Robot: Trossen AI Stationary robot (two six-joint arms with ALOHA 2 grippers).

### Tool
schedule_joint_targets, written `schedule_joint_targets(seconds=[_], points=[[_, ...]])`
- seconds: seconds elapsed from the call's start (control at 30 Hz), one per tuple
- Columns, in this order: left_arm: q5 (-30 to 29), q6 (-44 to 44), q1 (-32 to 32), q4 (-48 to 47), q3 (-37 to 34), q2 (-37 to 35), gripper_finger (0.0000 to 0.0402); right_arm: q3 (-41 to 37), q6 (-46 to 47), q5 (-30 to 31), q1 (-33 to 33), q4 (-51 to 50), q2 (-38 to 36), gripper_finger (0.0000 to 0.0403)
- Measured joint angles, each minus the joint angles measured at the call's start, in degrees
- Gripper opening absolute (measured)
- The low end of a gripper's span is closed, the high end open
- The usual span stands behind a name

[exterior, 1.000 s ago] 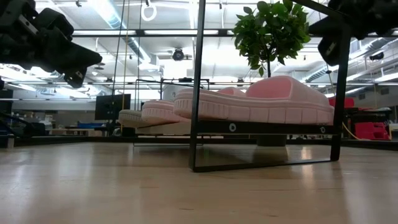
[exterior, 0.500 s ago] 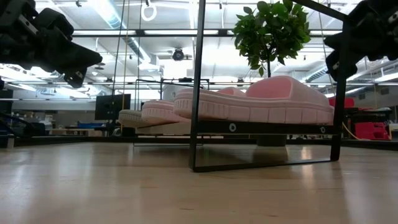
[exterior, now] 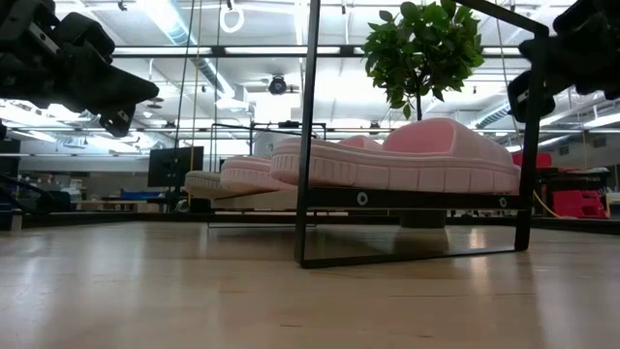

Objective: Pick and place slides into the shelf
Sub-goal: Return to Home Position

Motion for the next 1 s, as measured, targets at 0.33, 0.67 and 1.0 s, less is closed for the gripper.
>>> schedule_joint_targets(seconds=[0.33, 0.67, 1.0], points=[[0.0, 0.0, 0.0, 0.0, 0.0, 0.0, 0.0039, -0.2, -6.7, 2.0, 0.0, -2.7, 0.0, 0.0000], [0.0, 0.0, 0.0, 0.0, 0.0, 0.0, 0.0030, -0.2, -9.9, 4.0, 0.0, -4.6, 0.0, 0.0000], [0.0, 0.0, 0.0, 0.0, 0.0, 0.0, 0.0028, -0.2, -8.6, 7.8, 0.0, -4.9, 0.0, 0.0009]])
